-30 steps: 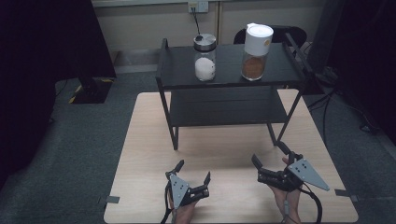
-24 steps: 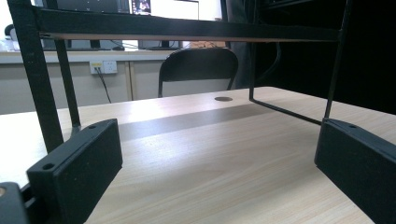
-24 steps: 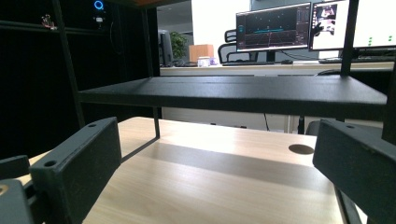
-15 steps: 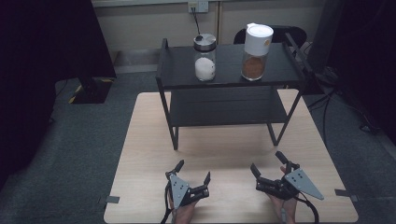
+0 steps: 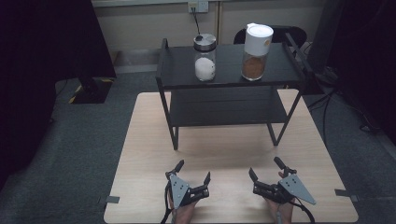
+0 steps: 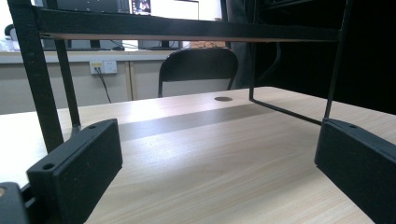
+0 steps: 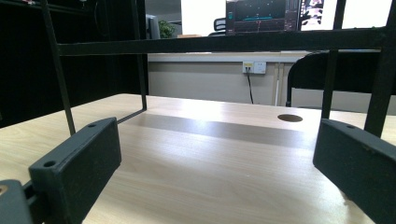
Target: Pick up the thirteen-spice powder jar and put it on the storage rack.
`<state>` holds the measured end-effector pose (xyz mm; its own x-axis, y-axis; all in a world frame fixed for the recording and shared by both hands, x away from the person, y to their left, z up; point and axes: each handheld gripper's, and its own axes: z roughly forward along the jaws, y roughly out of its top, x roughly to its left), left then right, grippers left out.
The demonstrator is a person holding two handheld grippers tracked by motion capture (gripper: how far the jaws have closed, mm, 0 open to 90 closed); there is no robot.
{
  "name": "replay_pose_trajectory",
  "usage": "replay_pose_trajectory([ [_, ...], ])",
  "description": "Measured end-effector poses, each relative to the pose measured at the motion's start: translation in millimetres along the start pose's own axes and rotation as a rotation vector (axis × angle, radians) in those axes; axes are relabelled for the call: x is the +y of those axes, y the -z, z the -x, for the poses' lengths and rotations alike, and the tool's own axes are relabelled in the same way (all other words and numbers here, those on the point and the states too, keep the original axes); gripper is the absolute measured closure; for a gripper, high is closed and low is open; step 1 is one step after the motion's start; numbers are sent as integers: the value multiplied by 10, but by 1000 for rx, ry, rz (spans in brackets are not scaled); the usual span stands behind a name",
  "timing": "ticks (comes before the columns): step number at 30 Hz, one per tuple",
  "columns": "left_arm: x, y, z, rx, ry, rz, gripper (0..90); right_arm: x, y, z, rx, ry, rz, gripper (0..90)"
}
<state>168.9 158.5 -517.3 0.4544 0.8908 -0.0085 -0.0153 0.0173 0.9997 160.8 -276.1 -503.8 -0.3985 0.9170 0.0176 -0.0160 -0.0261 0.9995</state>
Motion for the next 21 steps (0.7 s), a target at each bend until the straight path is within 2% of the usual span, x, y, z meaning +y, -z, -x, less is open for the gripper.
replay_pose_trajectory([
  [5,0,0,-1,0,0,0,3,-60,4,-18,-8,16,2,0],
  [13,0,0,0,0,0,0,3,-122,4,-31,-24,11,12,0],
  [17,1,1,-1,-1,0,-1,3,-151,16,-27,-33,-7,26,0],
  [21,0,1,0,-1,0,-1,3,-147,12,-59,-32,26,18,0],
])
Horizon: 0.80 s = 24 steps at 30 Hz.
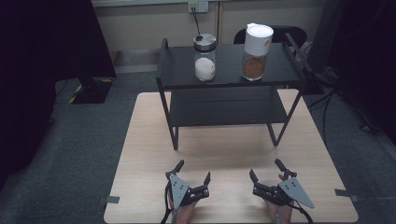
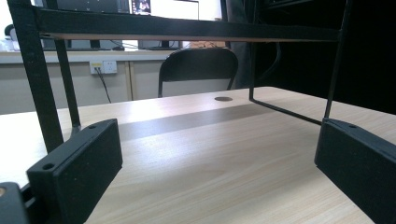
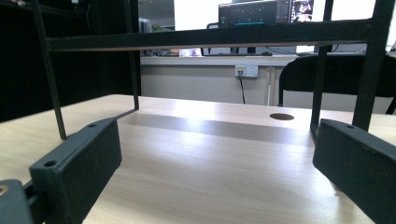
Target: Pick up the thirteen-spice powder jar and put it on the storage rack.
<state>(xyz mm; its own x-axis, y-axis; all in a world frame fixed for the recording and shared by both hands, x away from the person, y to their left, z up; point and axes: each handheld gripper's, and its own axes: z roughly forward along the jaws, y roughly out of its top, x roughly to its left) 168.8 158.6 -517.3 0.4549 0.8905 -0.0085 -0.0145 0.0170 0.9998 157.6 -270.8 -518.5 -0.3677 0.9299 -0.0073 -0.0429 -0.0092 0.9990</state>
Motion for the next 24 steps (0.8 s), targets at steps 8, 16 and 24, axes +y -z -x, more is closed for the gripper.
replay_pose_trajectory([
  [8,-1,0,0,0,0,1,3,-1,11,-26,-8,9,1,0],
  [16,-1,0,-1,-1,0,1,3,26,-3,-24,-11,4,-17,0],
  [24,-1,0,-1,-1,0,0,3,32,-6,-19,-7,3,-21,0],
])
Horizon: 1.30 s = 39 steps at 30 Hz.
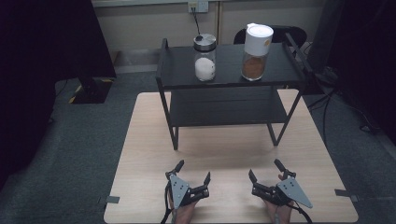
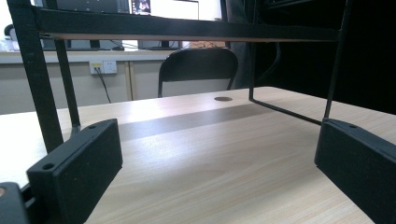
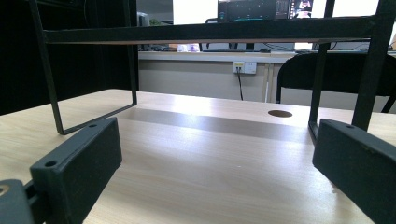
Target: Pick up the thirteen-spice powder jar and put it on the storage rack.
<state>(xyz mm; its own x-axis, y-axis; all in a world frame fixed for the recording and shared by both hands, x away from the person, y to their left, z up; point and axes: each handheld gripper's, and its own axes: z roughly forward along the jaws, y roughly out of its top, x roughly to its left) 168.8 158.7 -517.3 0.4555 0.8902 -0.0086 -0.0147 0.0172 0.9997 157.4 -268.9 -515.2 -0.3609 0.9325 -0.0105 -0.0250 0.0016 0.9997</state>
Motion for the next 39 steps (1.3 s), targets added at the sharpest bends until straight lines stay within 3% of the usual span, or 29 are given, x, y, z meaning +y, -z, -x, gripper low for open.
replay_pose_trajectory([
  [39,0,0,-4,-3,0,0,3,1,0,-2,-1,0,-1,11],
])
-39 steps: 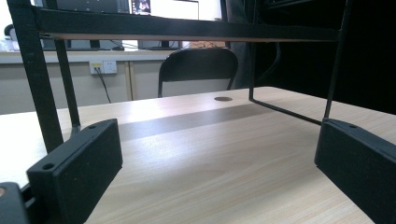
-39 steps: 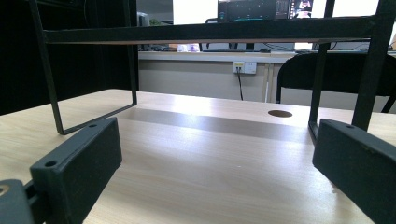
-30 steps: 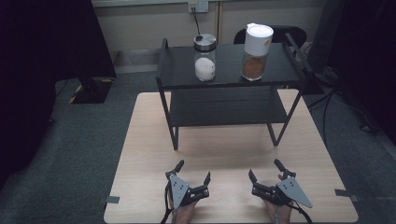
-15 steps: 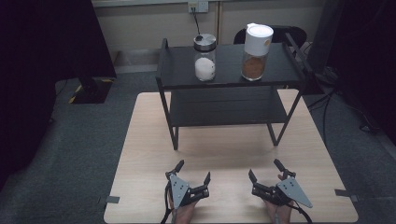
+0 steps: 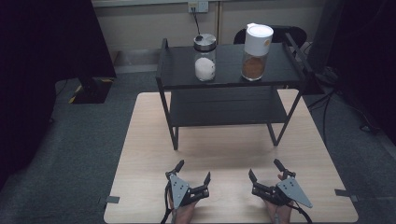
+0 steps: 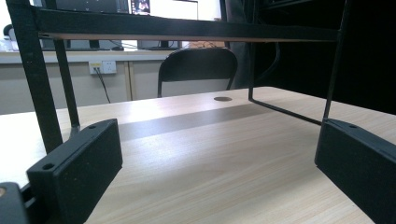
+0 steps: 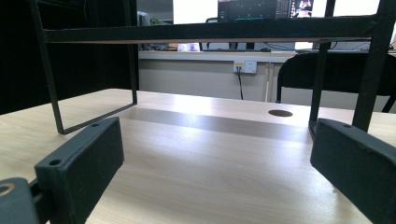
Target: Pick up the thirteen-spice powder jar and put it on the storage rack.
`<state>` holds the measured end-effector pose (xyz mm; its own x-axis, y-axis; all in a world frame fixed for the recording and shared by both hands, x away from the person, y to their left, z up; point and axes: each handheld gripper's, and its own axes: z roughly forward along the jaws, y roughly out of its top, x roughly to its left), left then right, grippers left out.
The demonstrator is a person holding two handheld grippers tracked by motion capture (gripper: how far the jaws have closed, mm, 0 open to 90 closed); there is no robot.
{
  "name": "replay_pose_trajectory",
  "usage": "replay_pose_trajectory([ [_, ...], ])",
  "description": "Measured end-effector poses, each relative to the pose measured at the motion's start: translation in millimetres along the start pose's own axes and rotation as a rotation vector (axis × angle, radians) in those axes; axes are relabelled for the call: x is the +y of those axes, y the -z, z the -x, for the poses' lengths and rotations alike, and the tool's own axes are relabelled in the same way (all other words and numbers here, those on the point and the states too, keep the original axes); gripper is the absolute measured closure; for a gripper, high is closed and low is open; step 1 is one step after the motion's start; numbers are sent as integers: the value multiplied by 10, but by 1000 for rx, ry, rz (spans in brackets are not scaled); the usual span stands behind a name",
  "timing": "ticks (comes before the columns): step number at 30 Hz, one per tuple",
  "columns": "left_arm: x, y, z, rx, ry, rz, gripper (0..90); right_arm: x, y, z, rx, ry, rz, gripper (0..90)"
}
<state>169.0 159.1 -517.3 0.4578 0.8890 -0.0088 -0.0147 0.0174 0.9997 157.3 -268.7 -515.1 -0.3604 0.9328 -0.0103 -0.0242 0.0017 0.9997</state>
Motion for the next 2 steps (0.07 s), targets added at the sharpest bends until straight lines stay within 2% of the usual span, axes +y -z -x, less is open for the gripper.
replay_pose_trajectory([
  [2,-2,2,-4,-3,-1,1,2,-1,0,4,2,-1,1,10],
])
